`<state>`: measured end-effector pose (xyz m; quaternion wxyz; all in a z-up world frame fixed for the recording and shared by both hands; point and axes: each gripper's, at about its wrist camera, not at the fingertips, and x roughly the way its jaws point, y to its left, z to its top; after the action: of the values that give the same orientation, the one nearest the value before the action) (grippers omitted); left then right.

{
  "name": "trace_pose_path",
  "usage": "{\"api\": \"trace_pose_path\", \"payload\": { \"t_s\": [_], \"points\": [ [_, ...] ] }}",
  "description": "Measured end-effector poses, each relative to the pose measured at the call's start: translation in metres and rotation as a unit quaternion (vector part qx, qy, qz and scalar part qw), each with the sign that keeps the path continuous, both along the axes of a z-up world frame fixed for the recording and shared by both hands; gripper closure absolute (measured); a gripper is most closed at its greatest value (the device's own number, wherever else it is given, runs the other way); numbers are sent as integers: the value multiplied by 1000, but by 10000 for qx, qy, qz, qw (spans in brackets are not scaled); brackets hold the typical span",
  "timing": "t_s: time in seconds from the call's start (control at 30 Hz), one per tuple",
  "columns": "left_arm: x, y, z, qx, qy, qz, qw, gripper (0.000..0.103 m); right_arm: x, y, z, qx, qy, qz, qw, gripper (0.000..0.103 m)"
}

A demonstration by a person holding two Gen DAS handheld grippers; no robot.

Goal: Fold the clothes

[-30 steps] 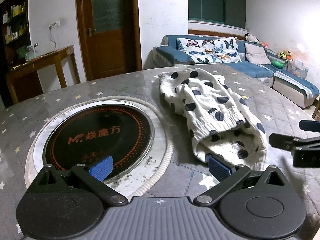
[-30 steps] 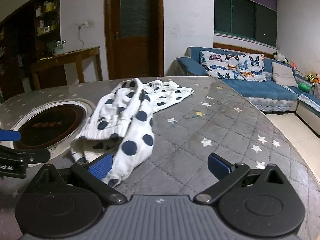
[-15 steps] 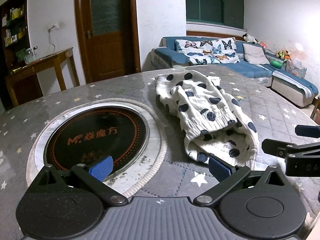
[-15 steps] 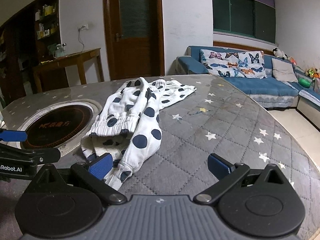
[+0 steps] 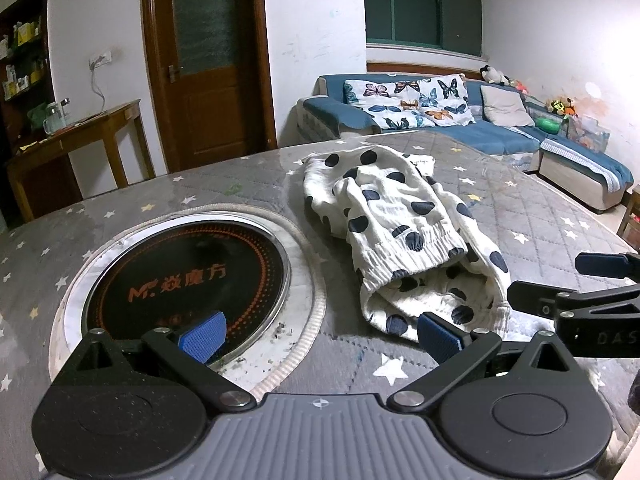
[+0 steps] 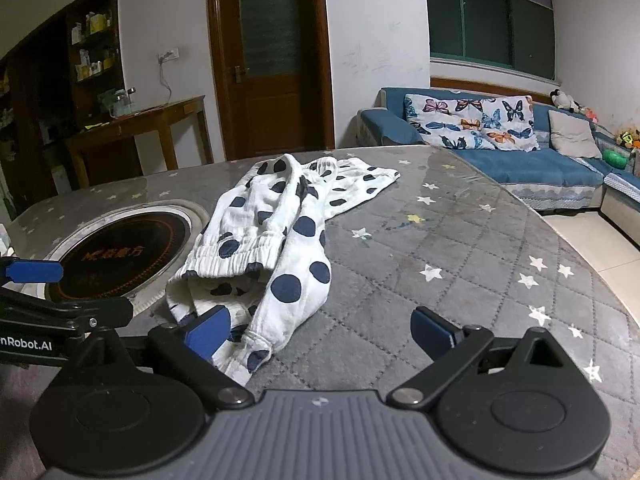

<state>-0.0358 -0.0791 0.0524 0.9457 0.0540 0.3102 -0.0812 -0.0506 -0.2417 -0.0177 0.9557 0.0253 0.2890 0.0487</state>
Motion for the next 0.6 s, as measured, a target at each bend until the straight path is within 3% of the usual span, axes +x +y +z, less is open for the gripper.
{"api": "trace_pose_path", "payload": {
  "t_s": [0.2, 0.6],
  "points": [
    [7, -2, 2, 22, 14, -60, 10000, 0, 8, 2, -4, 9, 86, 83, 9999, 11],
    [33, -27, 17, -210, 25, -542, 9983, 1, 22, -6, -17, 378, 381, 195, 9984, 35]
  ]
}}
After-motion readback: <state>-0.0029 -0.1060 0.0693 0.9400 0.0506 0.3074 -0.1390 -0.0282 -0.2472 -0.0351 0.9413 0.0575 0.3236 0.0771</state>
